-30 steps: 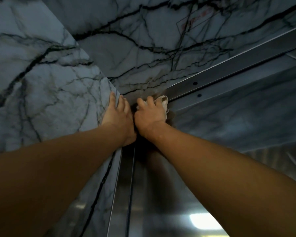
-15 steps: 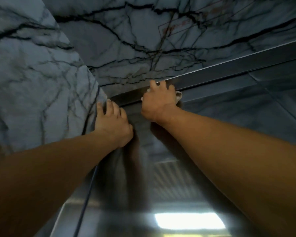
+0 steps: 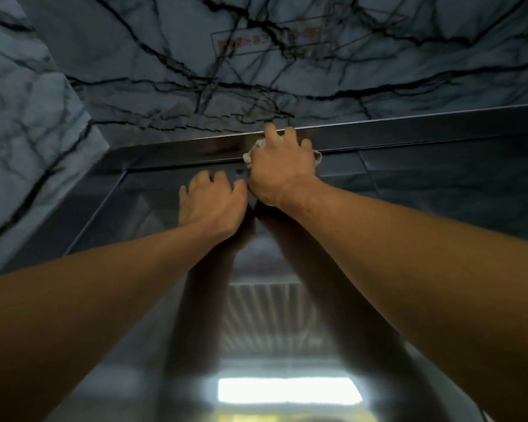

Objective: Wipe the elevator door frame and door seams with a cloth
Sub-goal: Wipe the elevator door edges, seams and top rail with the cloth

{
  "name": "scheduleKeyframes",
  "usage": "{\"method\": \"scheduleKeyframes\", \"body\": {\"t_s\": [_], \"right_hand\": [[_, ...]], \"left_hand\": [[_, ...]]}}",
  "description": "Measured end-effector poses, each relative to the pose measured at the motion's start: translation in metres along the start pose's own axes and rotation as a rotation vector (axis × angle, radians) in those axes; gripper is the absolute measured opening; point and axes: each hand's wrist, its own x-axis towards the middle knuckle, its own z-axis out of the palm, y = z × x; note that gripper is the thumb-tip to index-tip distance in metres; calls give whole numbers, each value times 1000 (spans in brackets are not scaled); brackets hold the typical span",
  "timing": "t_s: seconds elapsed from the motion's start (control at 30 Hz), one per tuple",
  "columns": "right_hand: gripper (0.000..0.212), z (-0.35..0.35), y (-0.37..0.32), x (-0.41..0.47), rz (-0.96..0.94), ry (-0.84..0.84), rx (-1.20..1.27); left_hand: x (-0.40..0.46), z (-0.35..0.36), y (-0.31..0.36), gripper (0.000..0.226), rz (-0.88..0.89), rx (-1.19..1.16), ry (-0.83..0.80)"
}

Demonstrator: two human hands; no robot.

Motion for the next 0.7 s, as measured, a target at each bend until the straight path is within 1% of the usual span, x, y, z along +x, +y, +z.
{"method": "scheduleKeyframes", "body": {"t_s": [0.07, 0.17, 0.3, 0.53, 0.7], "right_hand": [[37, -2, 18, -4, 9, -4, -12], [39, -5, 41, -11, 15, -15, -28], [41, -10, 68, -19, 33, -2, -45], [44, -19, 112, -30, 47, -46, -106], [45, -25, 151, -39, 66, -60, -170]], "left_hand": [[-4, 4, 10, 56, 18, 3, 45], [-6, 6, 14, 57, 31, 20, 81], [-11, 5, 27, 56, 27, 43, 49], [-16, 11, 90, 51, 137, 0, 59], [-23, 23, 145, 55, 171, -36, 36]]}}
